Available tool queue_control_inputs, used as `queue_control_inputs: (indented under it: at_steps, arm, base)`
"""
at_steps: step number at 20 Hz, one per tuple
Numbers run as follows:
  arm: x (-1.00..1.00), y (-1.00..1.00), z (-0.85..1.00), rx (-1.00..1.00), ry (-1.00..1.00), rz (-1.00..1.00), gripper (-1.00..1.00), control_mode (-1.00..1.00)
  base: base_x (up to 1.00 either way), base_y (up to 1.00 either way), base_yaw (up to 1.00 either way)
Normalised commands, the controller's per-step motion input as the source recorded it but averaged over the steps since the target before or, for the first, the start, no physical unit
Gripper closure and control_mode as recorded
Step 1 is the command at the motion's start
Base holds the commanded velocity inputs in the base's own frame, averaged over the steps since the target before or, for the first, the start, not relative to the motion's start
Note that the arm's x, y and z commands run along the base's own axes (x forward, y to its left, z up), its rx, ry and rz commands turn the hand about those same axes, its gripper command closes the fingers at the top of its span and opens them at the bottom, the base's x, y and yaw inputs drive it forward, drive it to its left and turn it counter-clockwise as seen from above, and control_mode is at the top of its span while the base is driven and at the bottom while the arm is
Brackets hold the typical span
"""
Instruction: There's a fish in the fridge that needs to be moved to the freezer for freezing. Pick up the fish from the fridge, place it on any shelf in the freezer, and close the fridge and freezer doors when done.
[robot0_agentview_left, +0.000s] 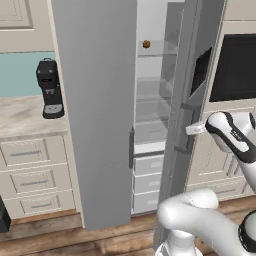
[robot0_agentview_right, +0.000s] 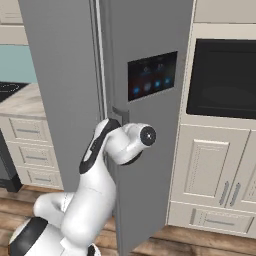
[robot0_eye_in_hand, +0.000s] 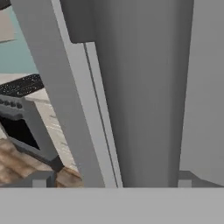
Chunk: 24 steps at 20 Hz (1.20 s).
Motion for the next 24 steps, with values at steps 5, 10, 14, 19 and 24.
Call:
queue_control_inputs:
  at_steps: [5,10,14,19,24]
  arm:
    - [0.66,0.46,0.05,-0.02,0.36,-0.09,-1.0,-1.0]
    - [0.51,0.07,0.0,0.0,0.1,-0.06,-1.0,-1.0]
    - [0.26,0.0,0.09,-0.03,0.0,-0.04,-1.0,-1.0]
    - [0.21,0.14,0.0,-0.08,0.0,-0.16,-1.0,-1.0]
    - [0.11,0.4,0.04,-0.13,0.0,-0.21,-1.0,-1.0]
  base:
    - [0.0,0.0,0.0]
    - [0.0,0.0,0.0]
    - [0.0,0.0,0.0]
    - [0.0,0.0,0.0]
    - [0.0,0.0,0.0]
